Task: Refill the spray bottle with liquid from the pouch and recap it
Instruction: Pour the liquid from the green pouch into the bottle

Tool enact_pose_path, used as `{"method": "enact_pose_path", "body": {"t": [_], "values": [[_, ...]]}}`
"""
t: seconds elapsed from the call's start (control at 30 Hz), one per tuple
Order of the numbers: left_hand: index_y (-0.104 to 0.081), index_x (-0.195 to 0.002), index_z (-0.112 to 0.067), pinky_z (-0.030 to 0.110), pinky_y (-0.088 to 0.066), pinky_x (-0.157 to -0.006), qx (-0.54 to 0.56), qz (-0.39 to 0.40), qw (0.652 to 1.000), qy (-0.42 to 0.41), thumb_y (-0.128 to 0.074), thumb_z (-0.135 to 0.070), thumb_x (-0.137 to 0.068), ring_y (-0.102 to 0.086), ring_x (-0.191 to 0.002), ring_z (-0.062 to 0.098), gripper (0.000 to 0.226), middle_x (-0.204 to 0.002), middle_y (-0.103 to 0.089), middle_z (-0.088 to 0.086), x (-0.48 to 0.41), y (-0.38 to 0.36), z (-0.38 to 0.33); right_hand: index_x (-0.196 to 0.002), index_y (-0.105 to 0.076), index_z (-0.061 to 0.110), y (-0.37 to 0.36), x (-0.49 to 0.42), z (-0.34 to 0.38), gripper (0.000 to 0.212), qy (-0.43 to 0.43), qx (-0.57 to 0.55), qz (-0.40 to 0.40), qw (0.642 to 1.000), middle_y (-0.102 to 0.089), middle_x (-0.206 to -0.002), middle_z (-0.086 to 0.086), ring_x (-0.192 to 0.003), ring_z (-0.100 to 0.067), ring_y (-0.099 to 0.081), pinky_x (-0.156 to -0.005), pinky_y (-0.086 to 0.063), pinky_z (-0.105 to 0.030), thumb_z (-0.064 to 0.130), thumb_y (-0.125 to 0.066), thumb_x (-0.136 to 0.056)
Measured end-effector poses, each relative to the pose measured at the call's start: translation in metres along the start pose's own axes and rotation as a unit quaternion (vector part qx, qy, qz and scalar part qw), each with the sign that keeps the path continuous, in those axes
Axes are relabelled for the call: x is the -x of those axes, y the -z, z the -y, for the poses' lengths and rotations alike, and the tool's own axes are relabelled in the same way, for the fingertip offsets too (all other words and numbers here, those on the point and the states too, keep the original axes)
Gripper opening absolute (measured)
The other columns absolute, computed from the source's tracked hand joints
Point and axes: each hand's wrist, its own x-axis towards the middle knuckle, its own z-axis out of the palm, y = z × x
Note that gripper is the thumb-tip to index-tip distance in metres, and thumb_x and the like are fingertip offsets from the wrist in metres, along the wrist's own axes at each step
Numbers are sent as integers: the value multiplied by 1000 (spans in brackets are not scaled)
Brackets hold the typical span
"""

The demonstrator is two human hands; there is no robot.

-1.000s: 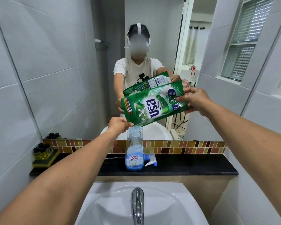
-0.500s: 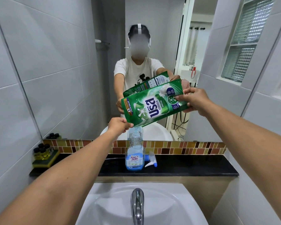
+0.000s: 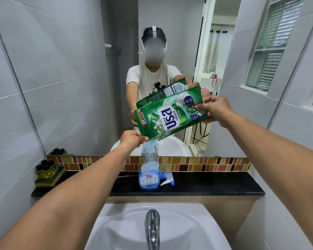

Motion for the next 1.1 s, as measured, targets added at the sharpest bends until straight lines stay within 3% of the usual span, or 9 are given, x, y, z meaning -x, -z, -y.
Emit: {"method": "enact_pose_path", "body": {"t": [0.67,0.93,1.1], "values": [[-71,-73,-5,28,-50,-63,-3,-3,1000,4,-84,-8,-77,-58,-71,20,14,-77,-69,8,-1,1,3,-91,-58,17,-4,-1,1,24,-1,3,-1,1000,-74,-100,-9,-88,-27,-74,-57,-61,-35,13,-79,-82],[-67,-64,-11,27,-49,-62,-3,2,1000,-2,-84,-8,-76,-58,-71,20,21,-73,-68,7,-1,2,3,-93,-58,16,-6,-2,1,23,-1,0,-9,1000,-73,-98,-8,-90,-28,-73,-73,-62,-45,13,-79,-81],[-66,-61,-13,30,-51,-66,-5,2,1000,-2,-85,-7,-75,-60,-74,22,24,-76,-69,9,0,3,1,-92,-58,16,-6,-1,2,23,3,-5,-12,1000,-73,-99,-7,-89,-26,-73,-70,-62,-41,13,-78,-82]]}}
